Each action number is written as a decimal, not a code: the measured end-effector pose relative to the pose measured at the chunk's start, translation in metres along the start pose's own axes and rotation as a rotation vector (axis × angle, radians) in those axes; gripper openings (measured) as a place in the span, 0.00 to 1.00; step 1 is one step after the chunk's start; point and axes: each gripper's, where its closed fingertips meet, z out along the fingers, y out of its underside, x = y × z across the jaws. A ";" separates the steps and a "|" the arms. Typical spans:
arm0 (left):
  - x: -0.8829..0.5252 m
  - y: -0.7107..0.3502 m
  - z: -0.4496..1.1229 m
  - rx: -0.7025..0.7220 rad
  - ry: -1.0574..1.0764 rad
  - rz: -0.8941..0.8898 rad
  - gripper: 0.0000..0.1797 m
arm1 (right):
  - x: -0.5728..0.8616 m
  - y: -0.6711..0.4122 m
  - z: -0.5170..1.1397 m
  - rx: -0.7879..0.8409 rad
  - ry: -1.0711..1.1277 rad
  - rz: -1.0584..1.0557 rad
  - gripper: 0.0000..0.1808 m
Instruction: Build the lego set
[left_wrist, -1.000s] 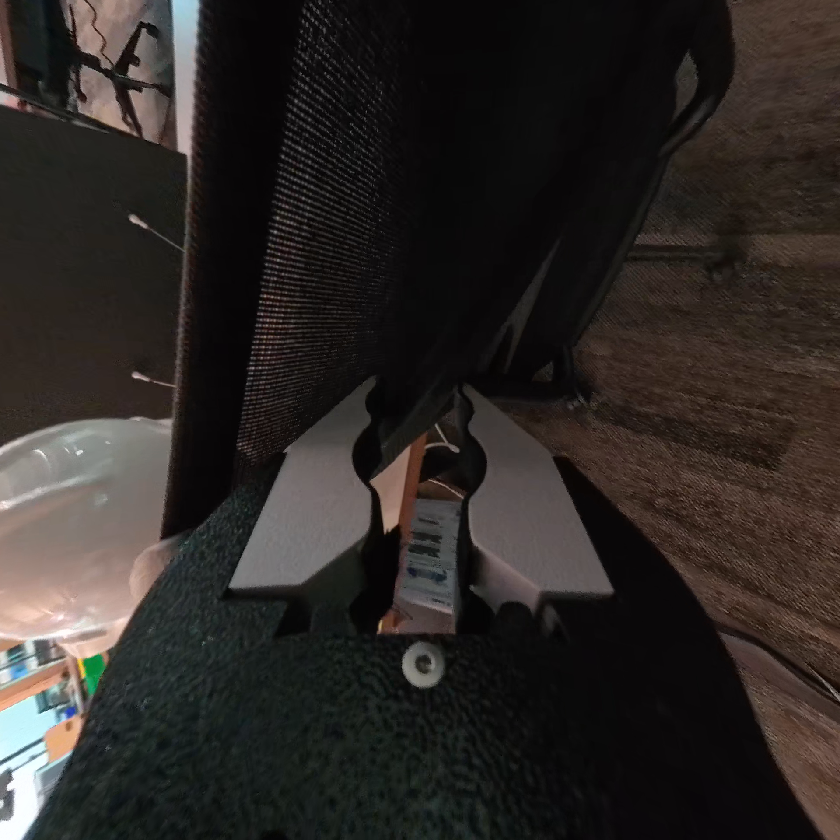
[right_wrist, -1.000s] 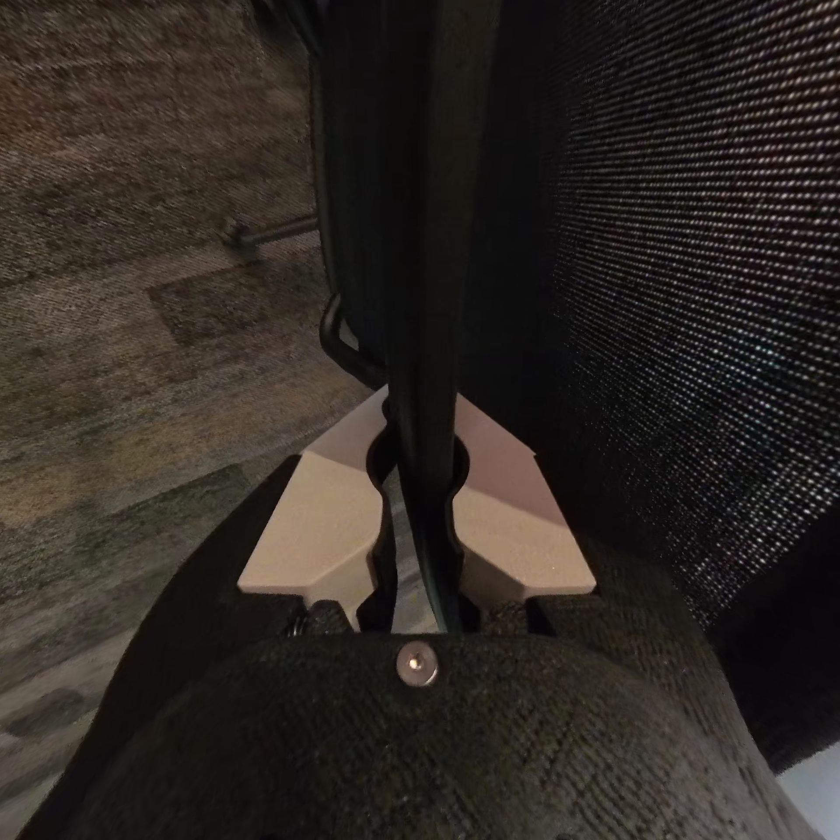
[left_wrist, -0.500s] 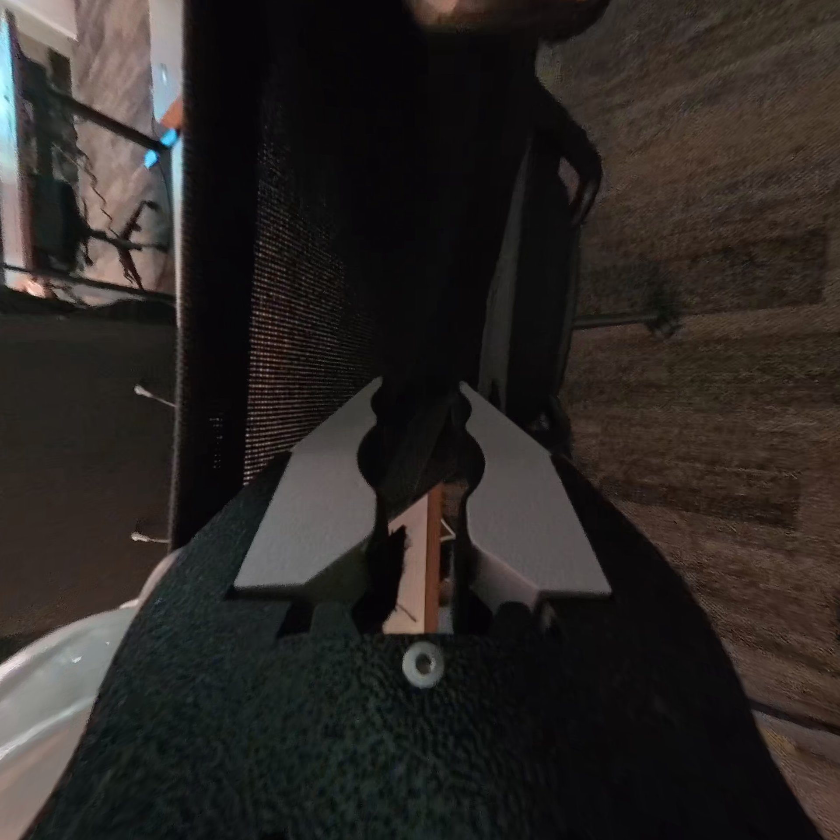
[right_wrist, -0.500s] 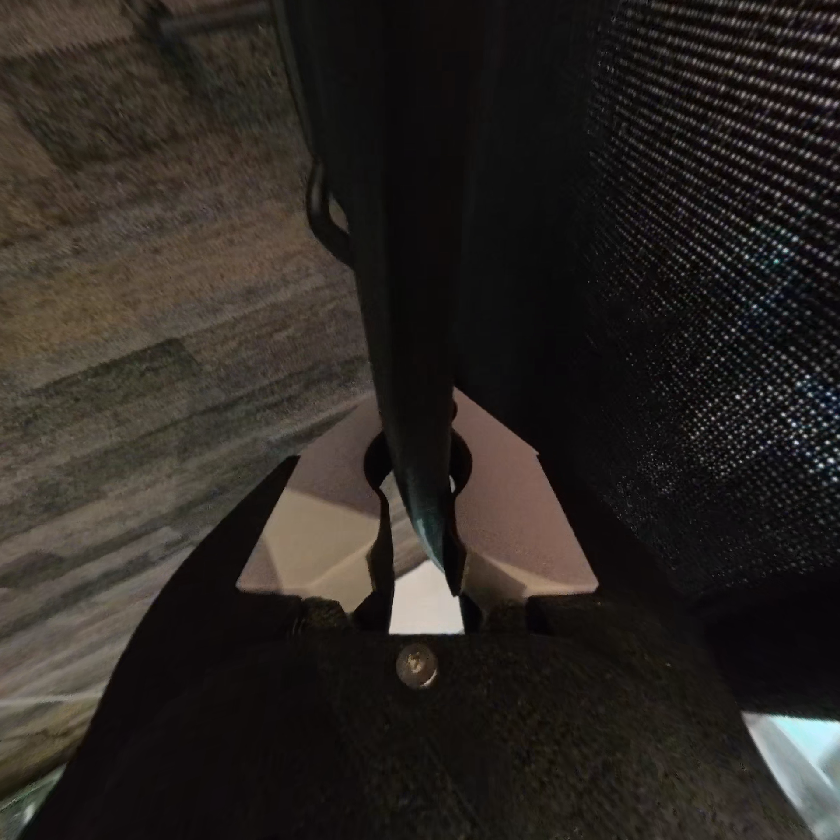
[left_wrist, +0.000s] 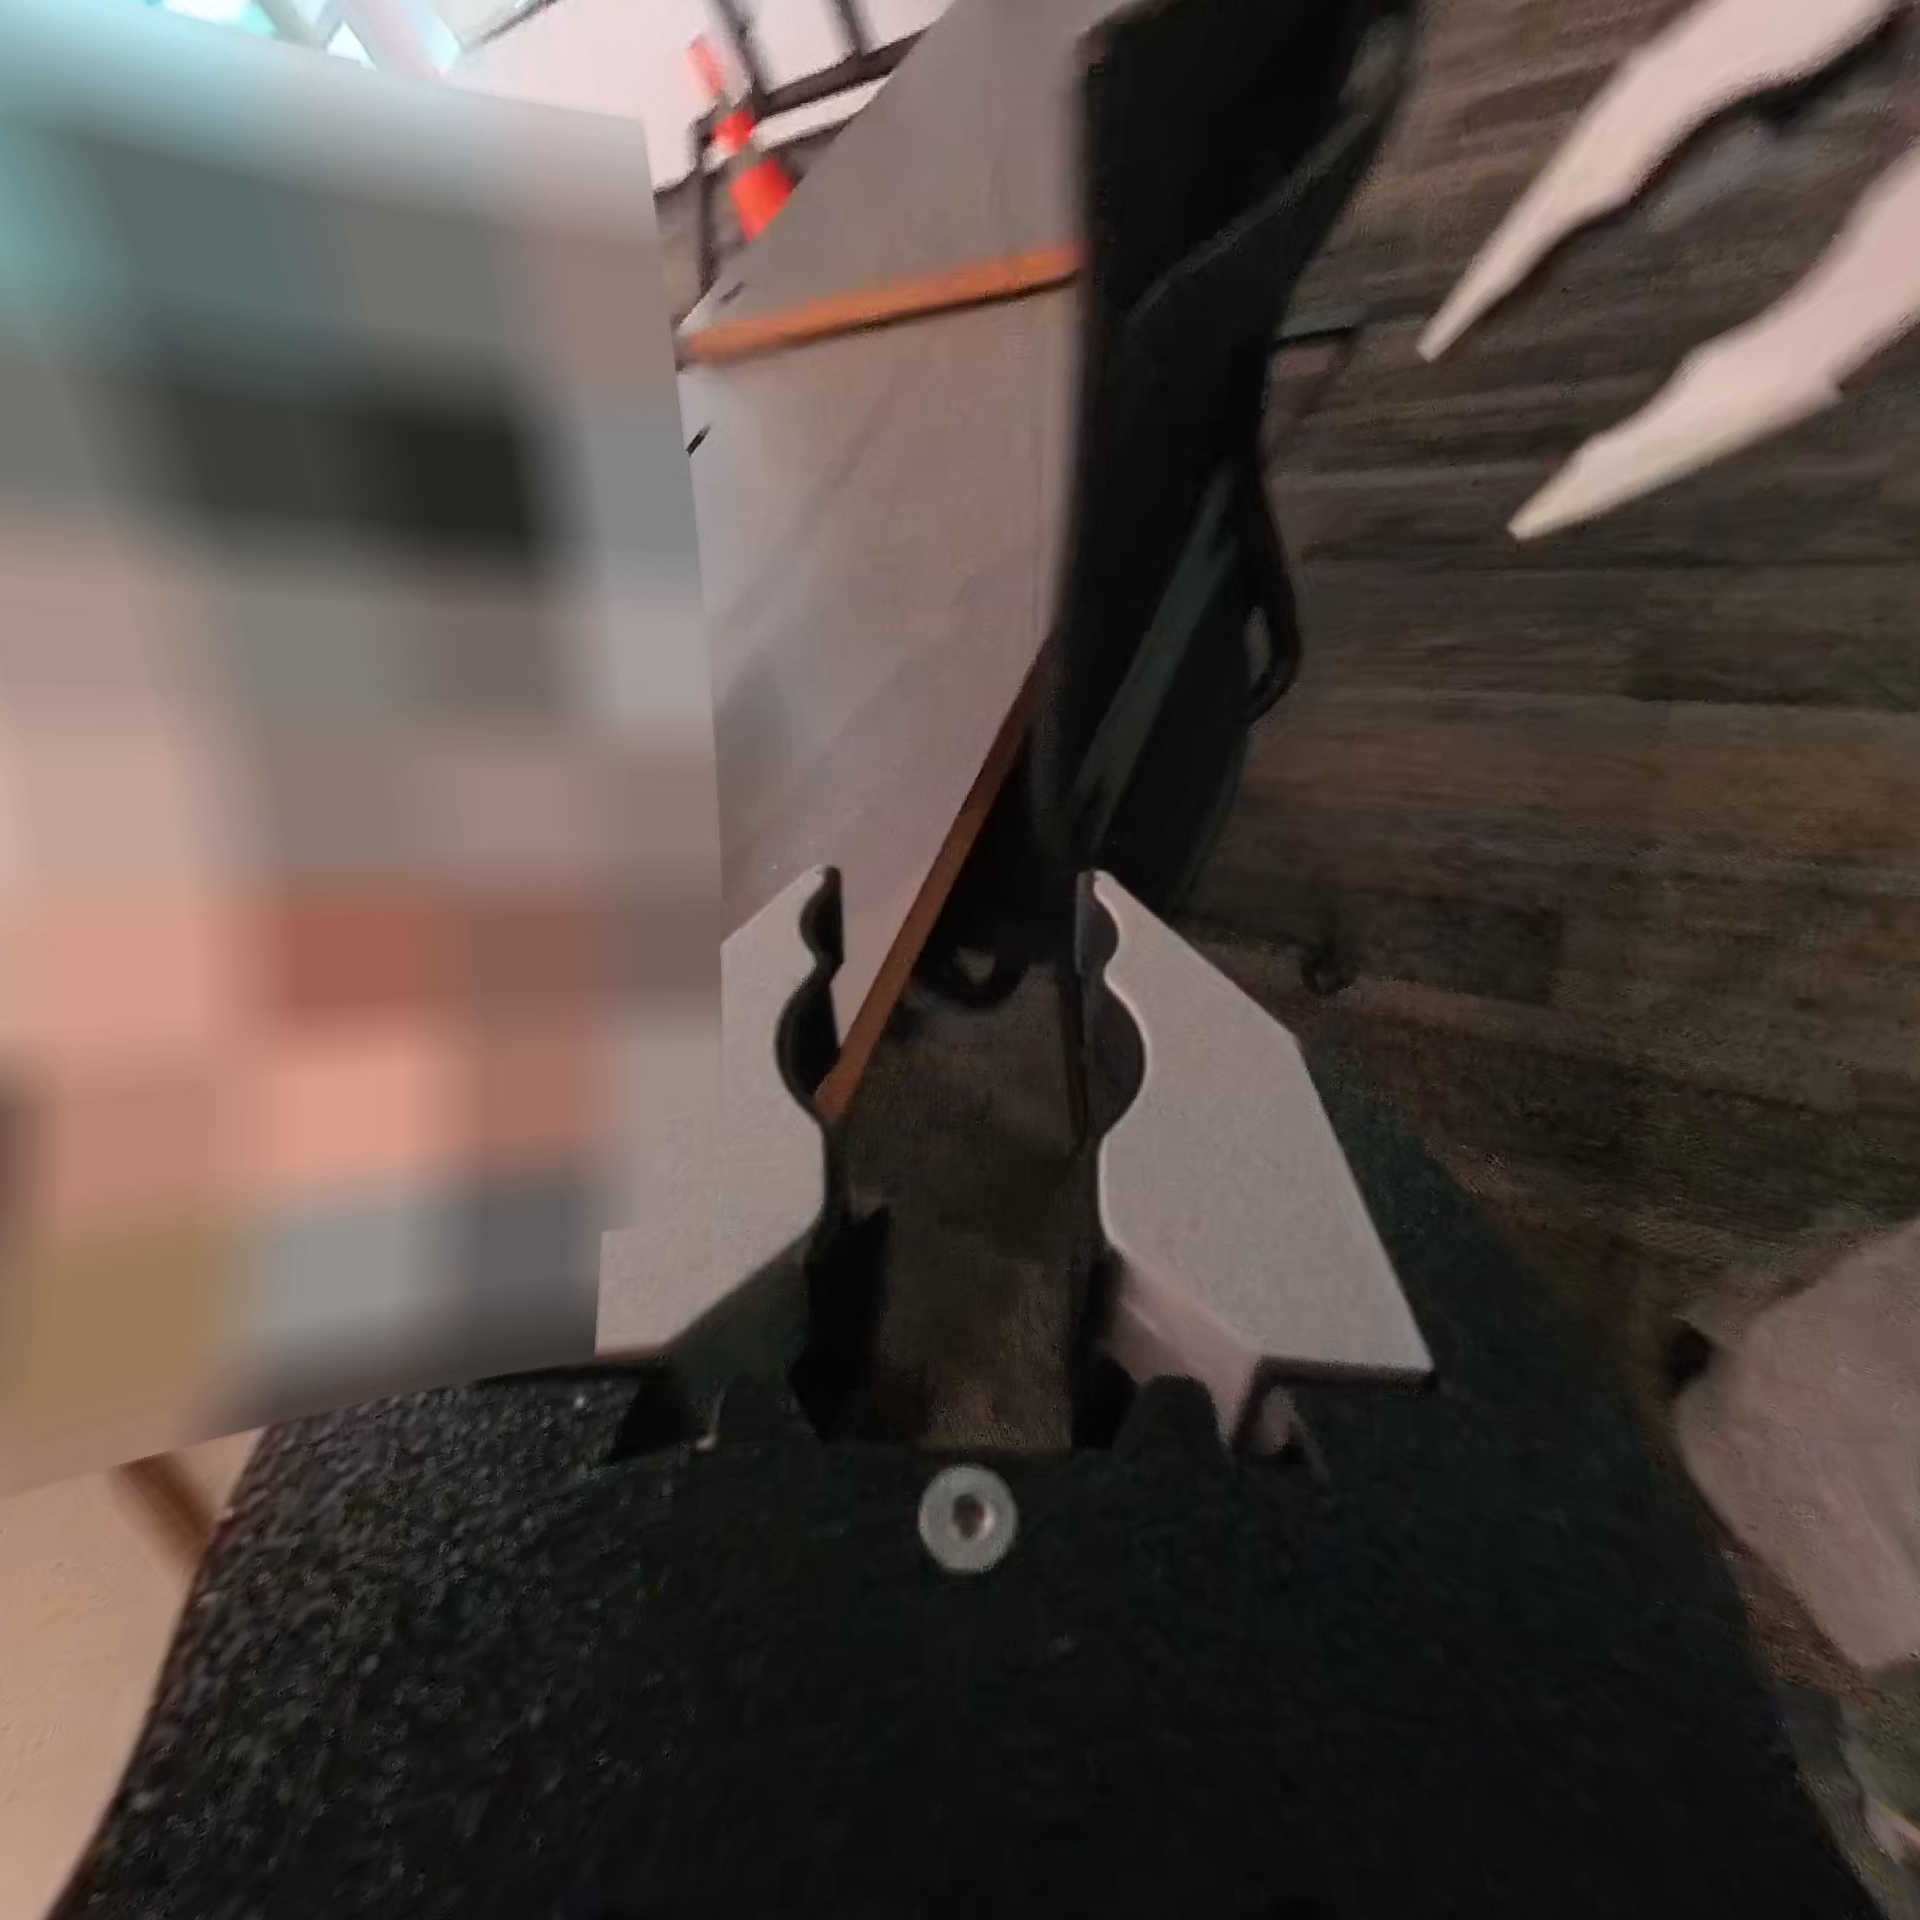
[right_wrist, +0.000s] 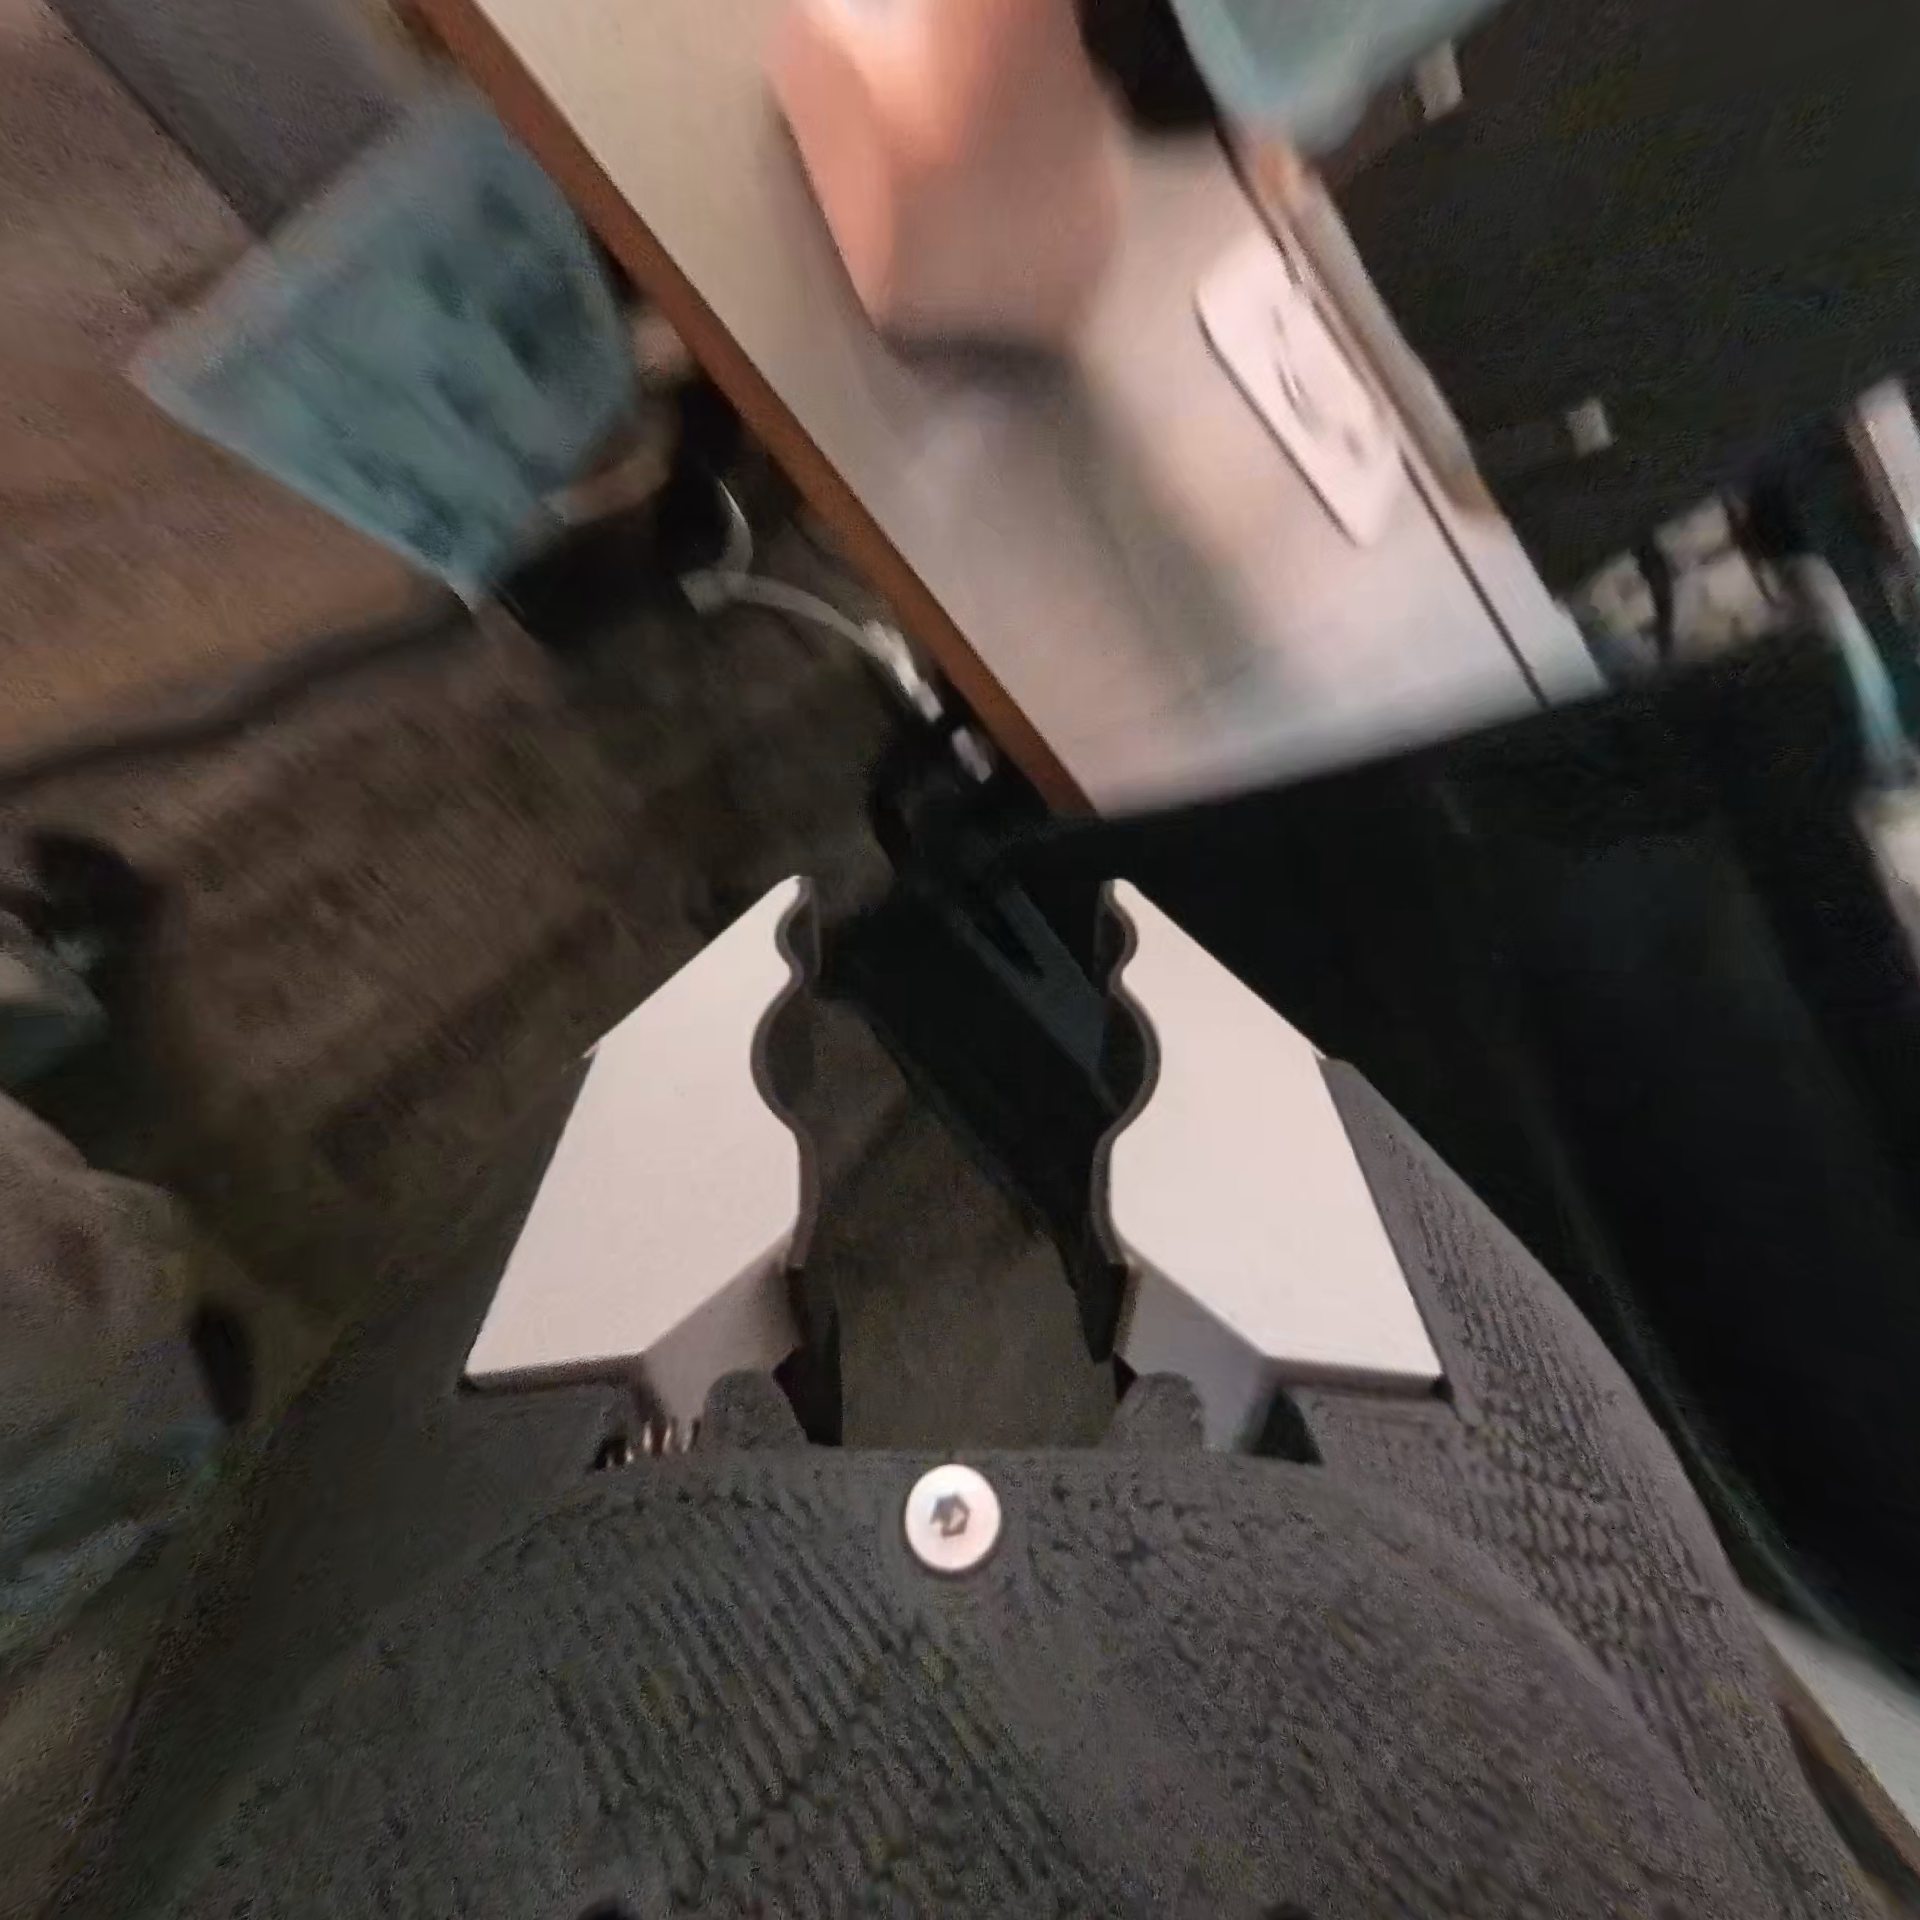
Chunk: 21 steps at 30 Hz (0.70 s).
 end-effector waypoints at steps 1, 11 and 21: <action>-0.024 0.024 -0.025 -0.028 -0.047 -0.073 0.28 | -0.024 -0.036 0.021 0.070 -0.037 0.001 0.30; -0.178 0.201 -0.224 -0.082 -0.559 -0.579 0.45 | -0.118 -0.288 0.274 0.333 -0.365 0.192 0.47; -0.258 0.314 -0.346 -0.260 -0.902 -0.767 0.46 | -0.093 -0.381 0.501 0.230 -0.328 0.348 0.47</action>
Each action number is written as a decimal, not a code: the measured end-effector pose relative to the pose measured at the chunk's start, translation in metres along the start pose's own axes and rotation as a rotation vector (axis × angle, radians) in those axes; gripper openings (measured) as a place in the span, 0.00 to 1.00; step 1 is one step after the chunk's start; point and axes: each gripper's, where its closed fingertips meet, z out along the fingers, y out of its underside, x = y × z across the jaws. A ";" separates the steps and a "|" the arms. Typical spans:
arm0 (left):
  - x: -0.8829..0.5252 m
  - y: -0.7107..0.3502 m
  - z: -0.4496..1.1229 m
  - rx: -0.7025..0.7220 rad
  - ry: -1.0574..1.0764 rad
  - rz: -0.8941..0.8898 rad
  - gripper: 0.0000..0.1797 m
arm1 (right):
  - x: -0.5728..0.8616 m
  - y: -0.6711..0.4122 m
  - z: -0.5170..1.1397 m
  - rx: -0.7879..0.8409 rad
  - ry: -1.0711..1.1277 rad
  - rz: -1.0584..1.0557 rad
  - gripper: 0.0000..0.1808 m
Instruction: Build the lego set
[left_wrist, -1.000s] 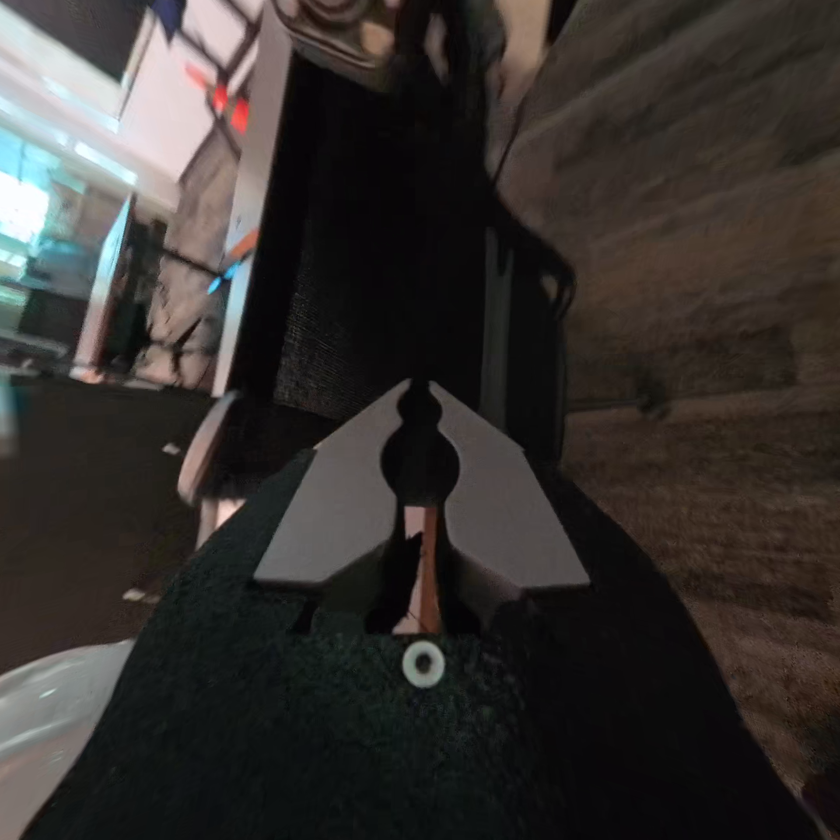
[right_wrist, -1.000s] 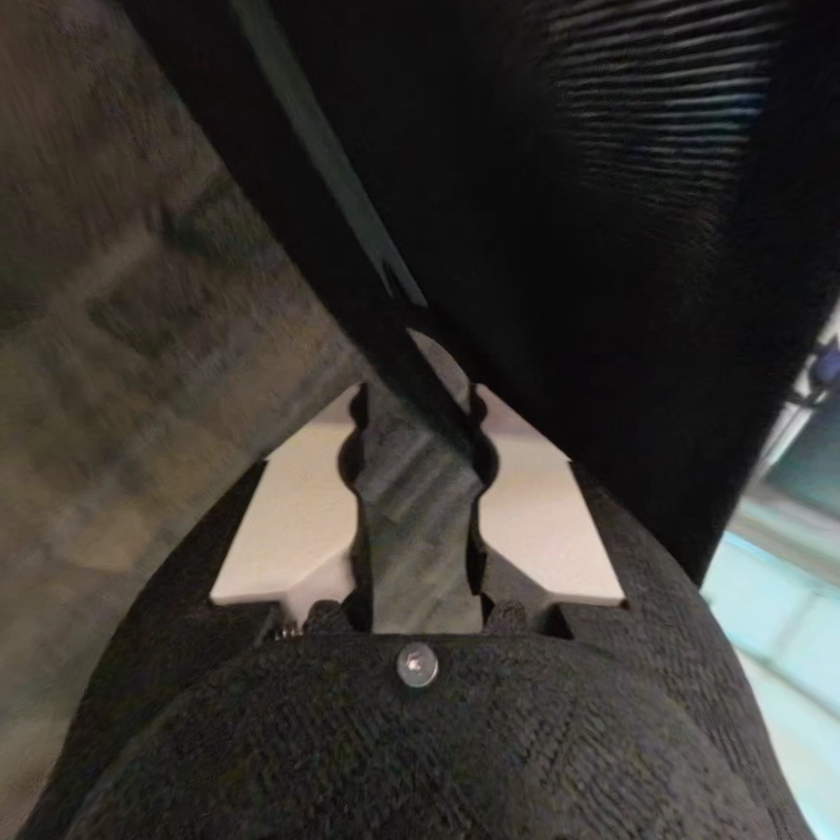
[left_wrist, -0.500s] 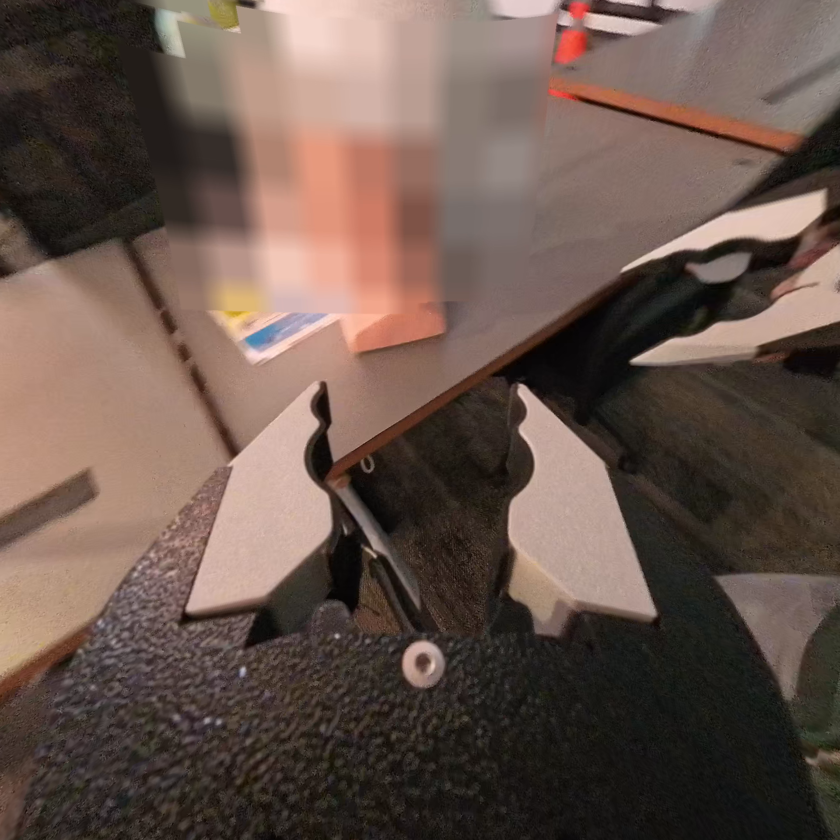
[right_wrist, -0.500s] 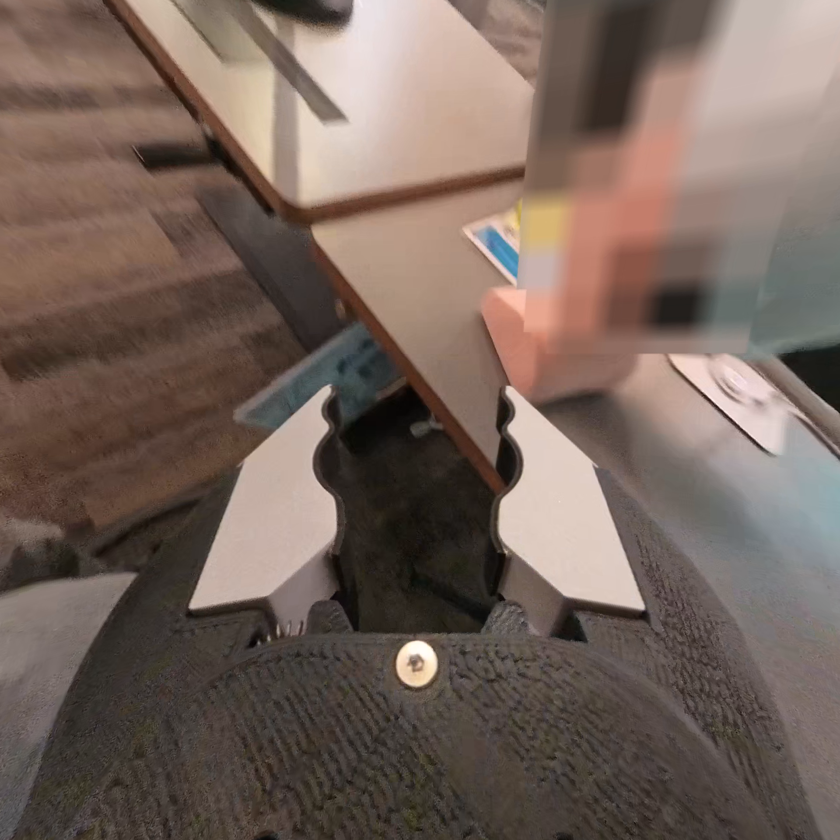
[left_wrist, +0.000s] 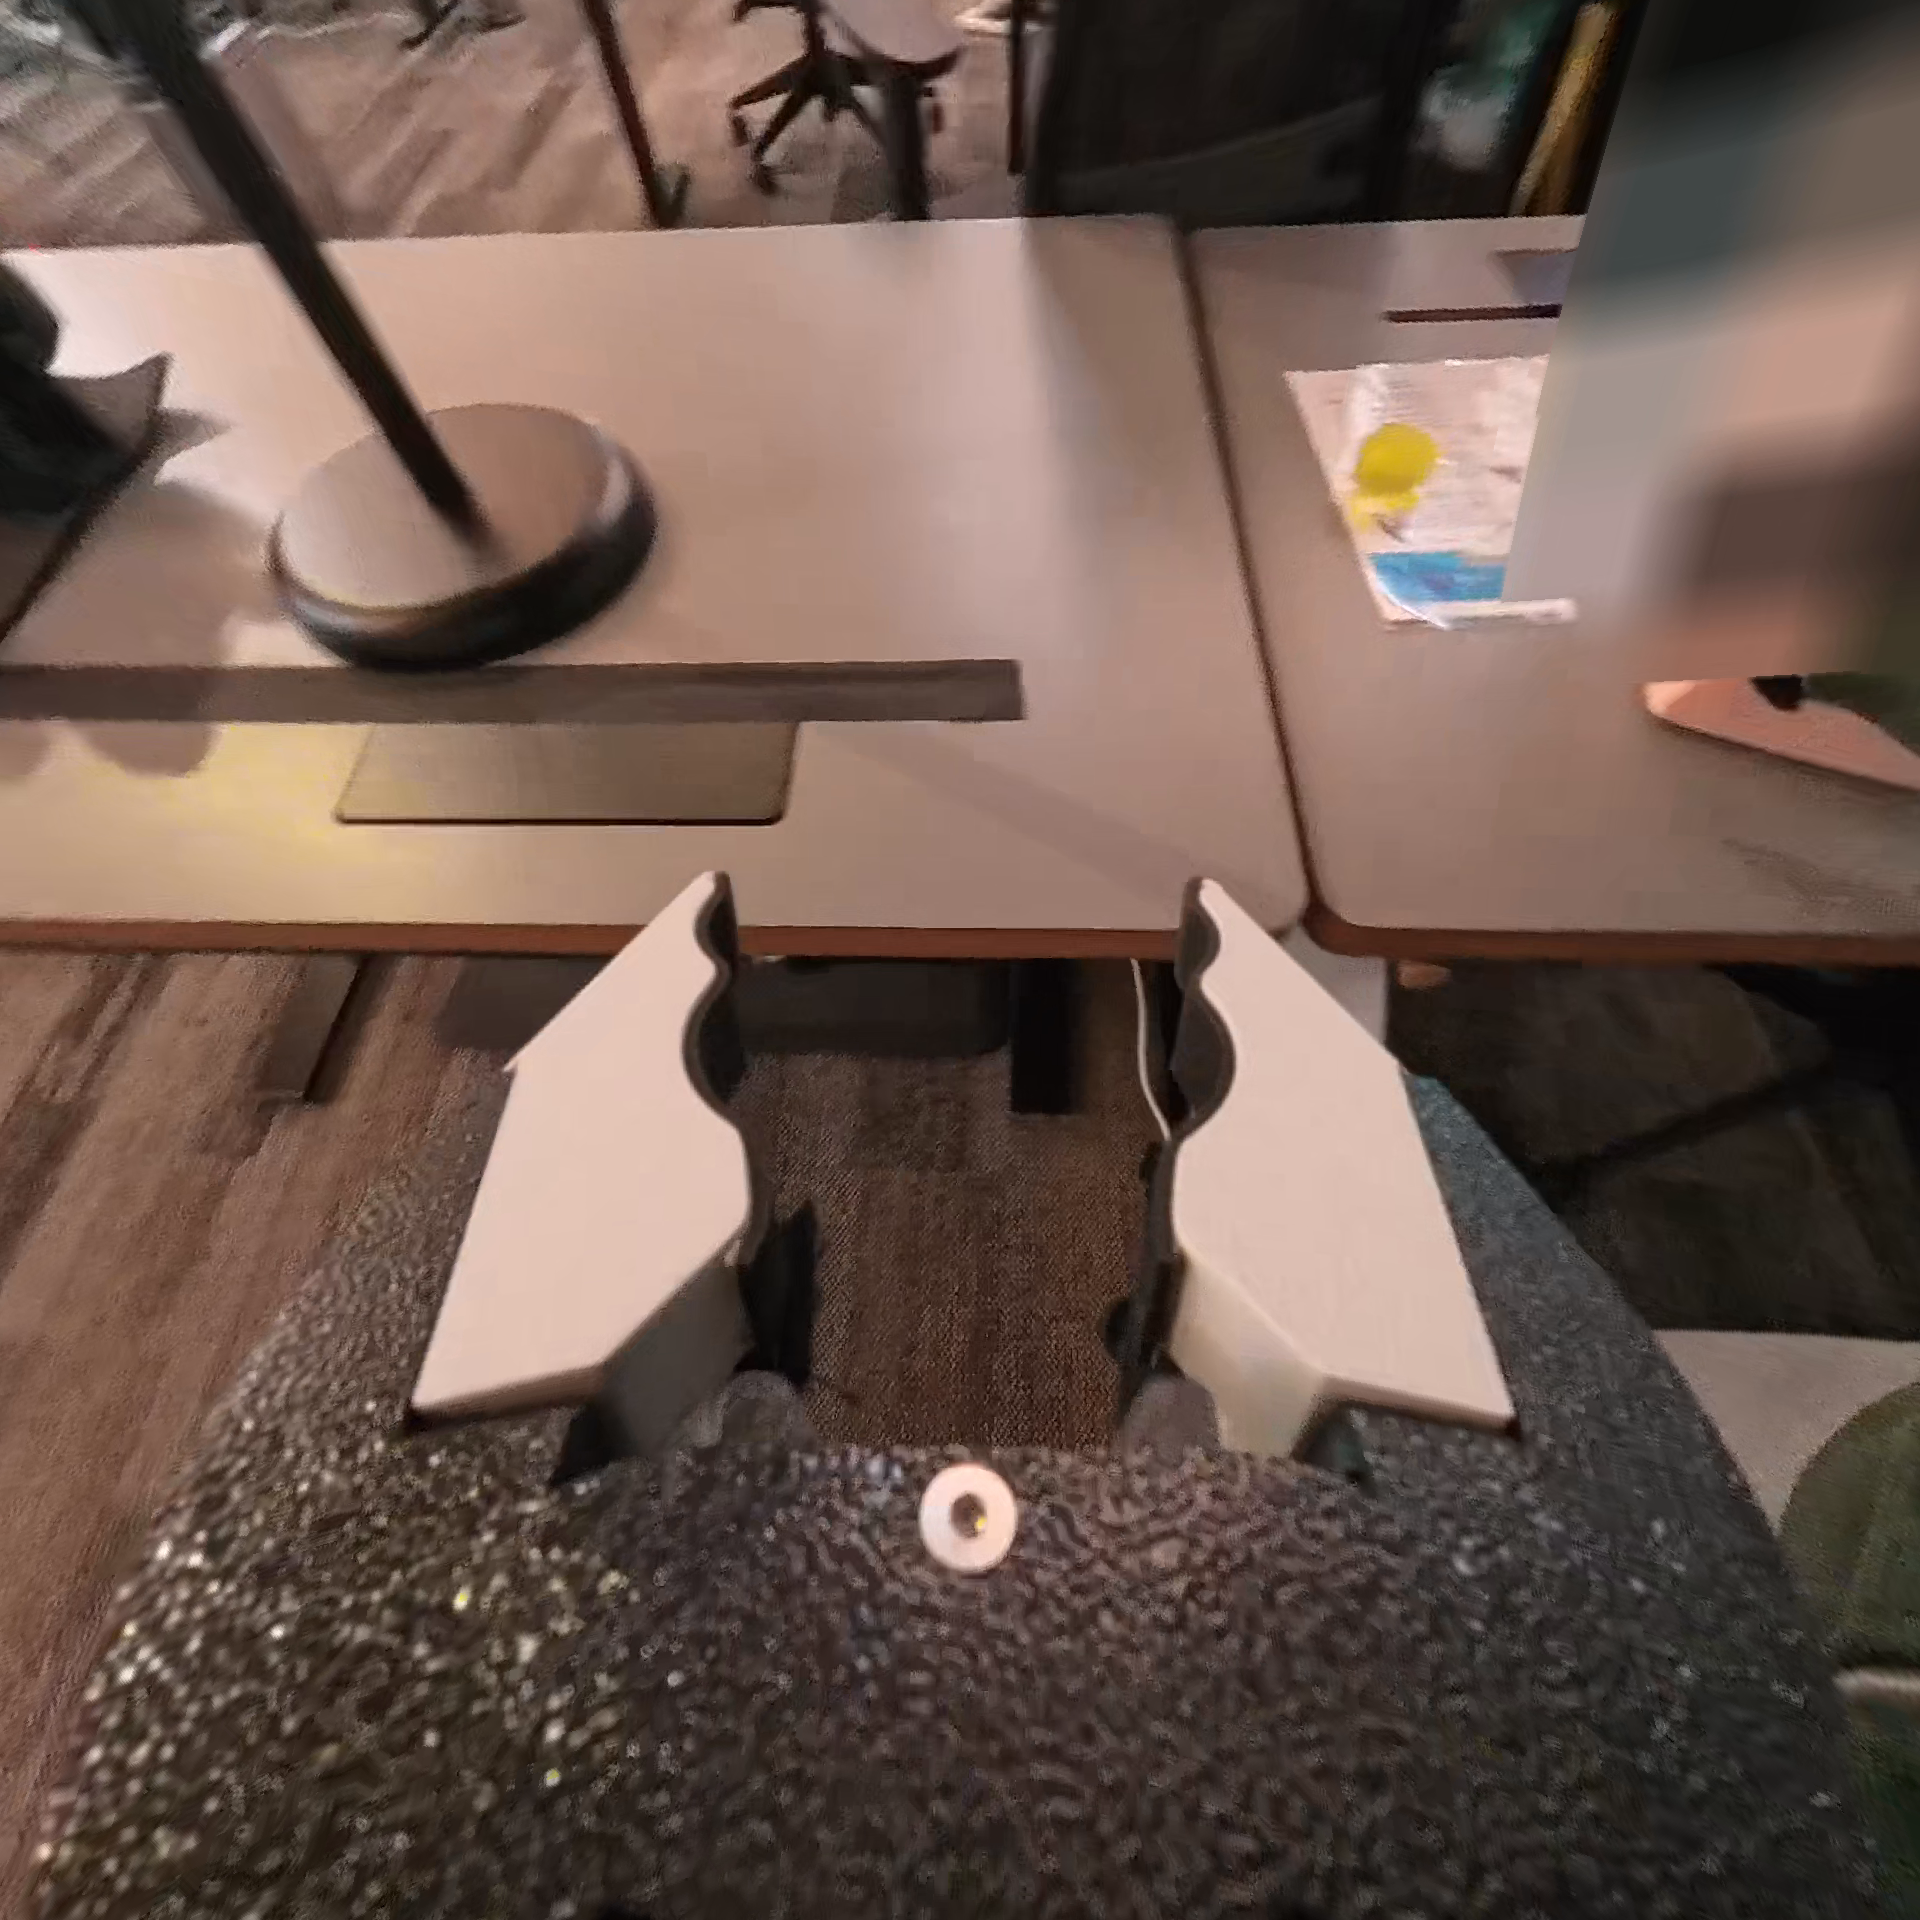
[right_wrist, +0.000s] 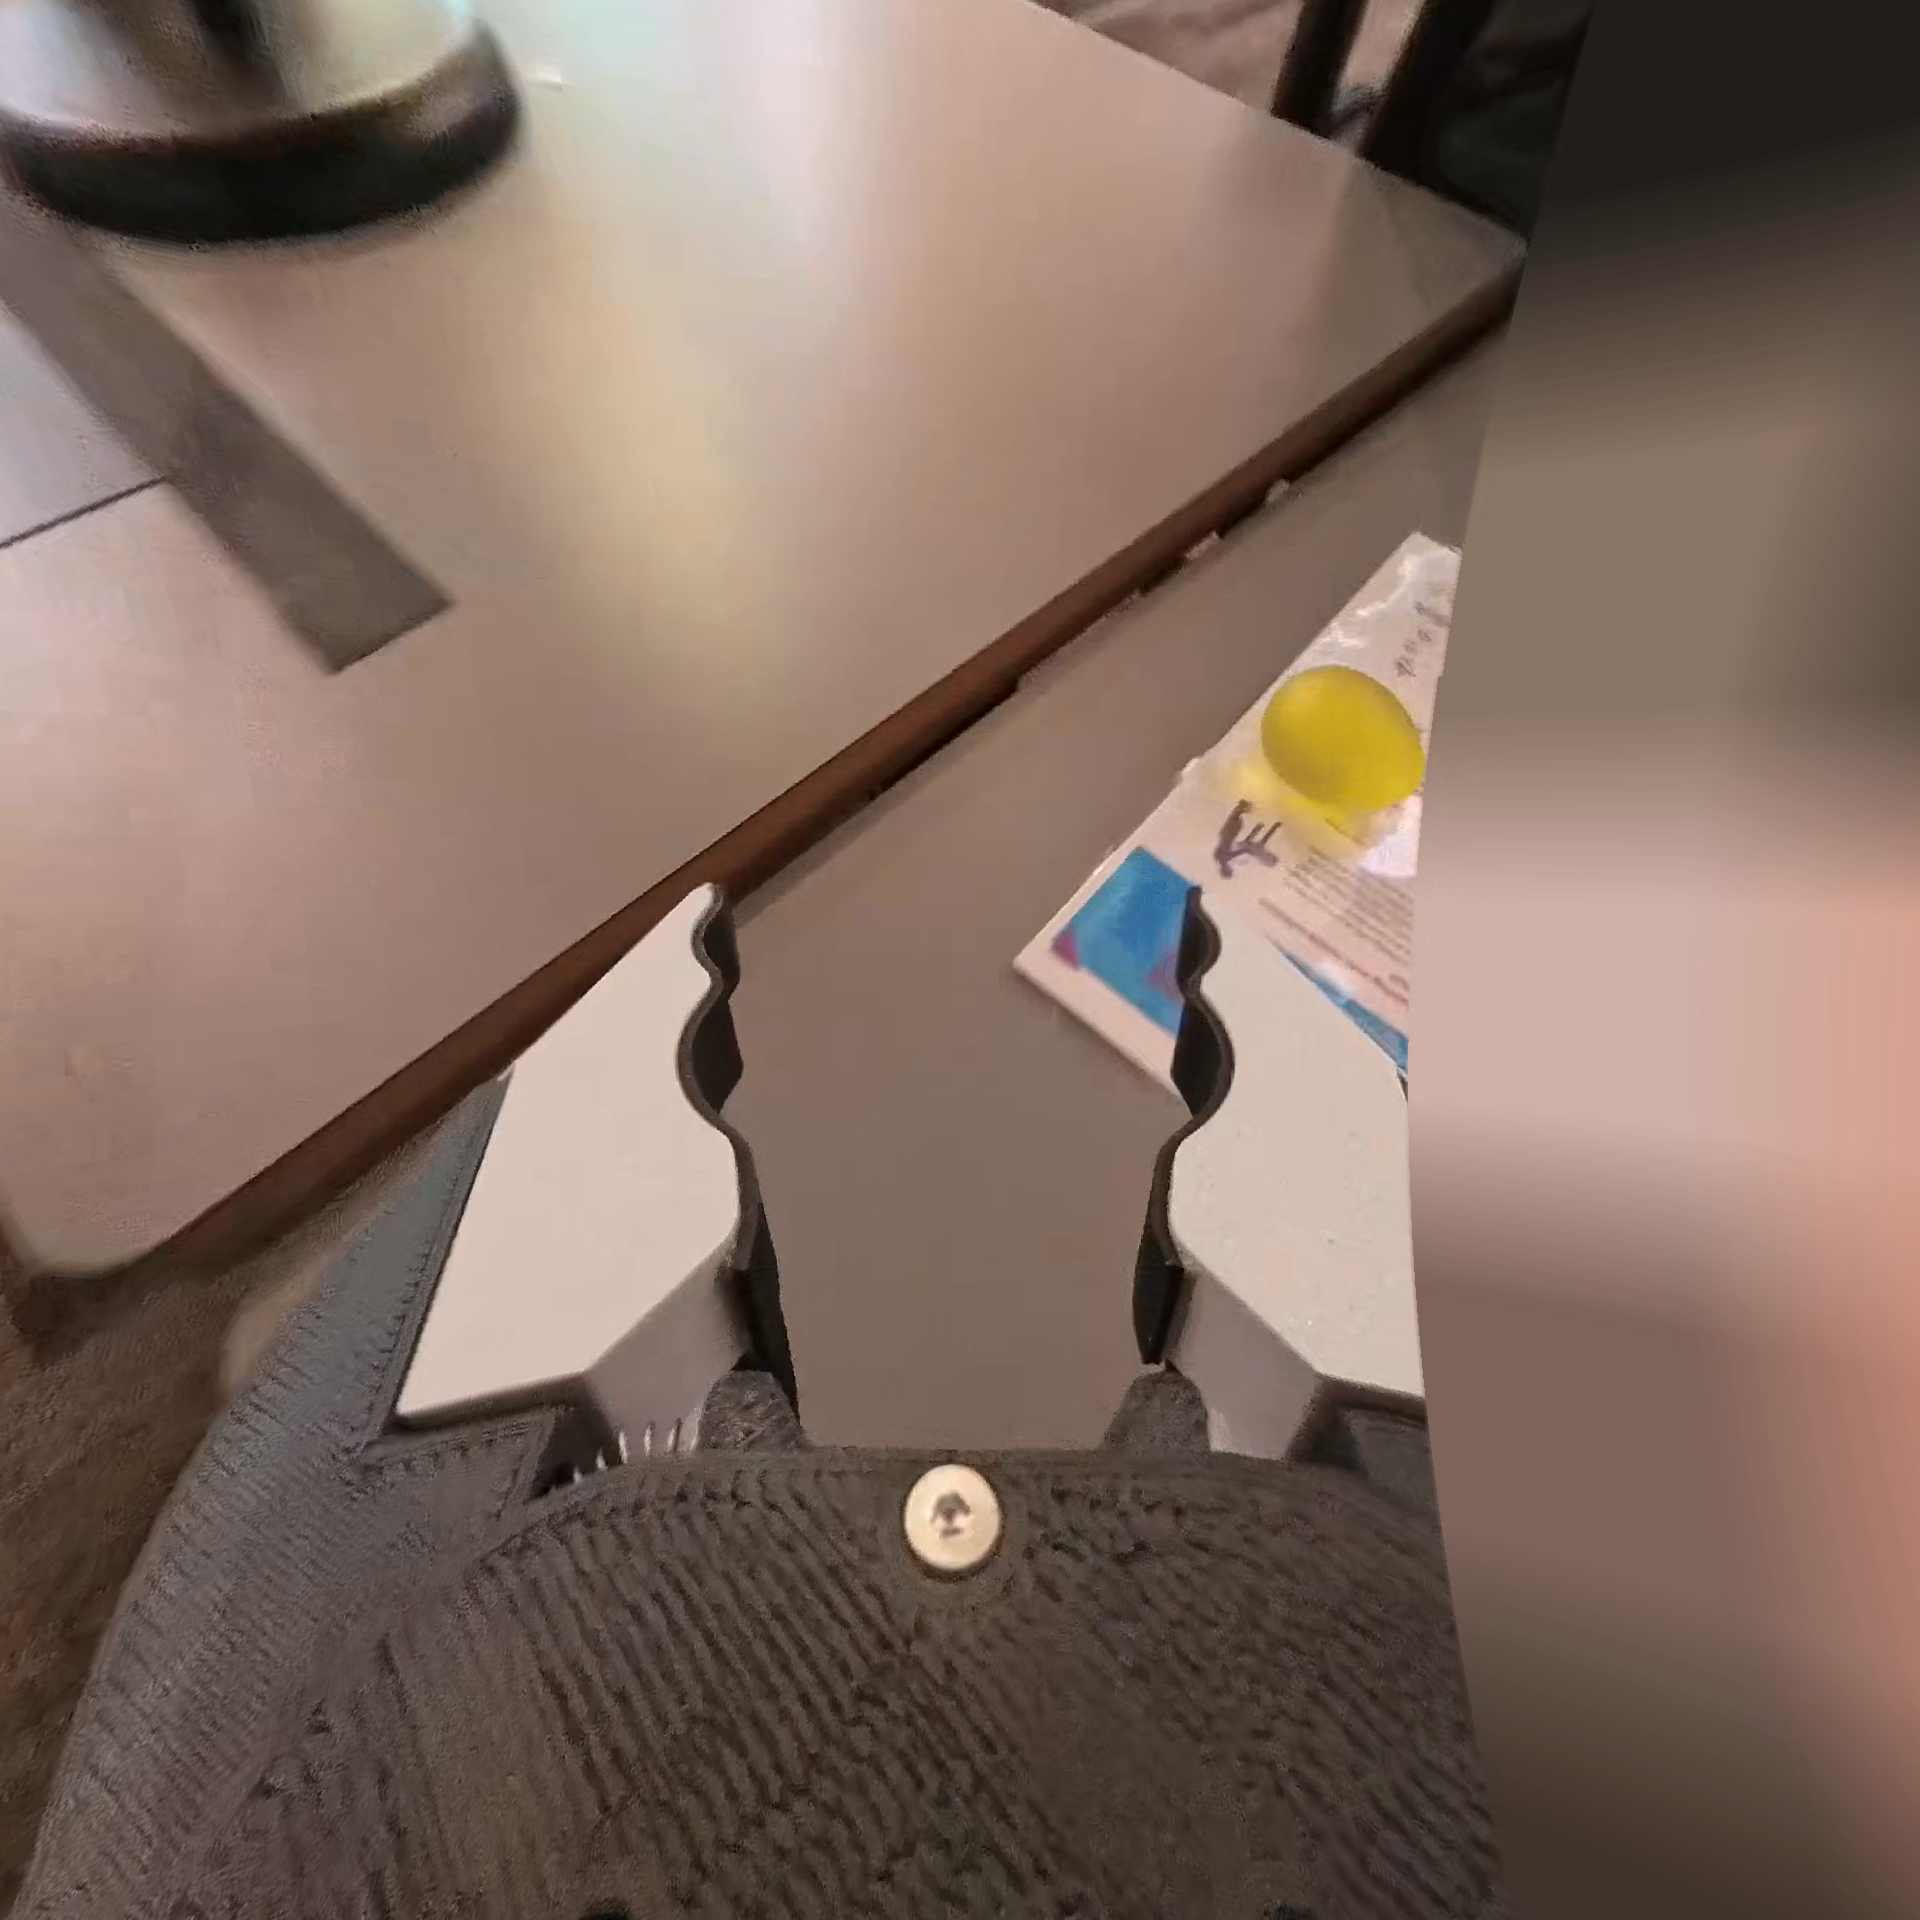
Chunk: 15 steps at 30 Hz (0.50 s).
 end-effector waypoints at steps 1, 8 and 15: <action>-0.014 -0.003 0.004 -0.001 -0.026 -0.021 0.46 | 0.012 -0.001 0.019 -0.014 0.021 0.022 0.47; -0.081 -0.005 0.048 -0.047 -0.133 -0.136 0.46 | 0.082 -0.007 0.104 -0.041 0.178 0.176 0.48; -0.097 0.007 0.077 -0.114 -0.135 -0.171 0.46 | 0.121 -0.012 0.149 0.035 0.193 0.223 0.49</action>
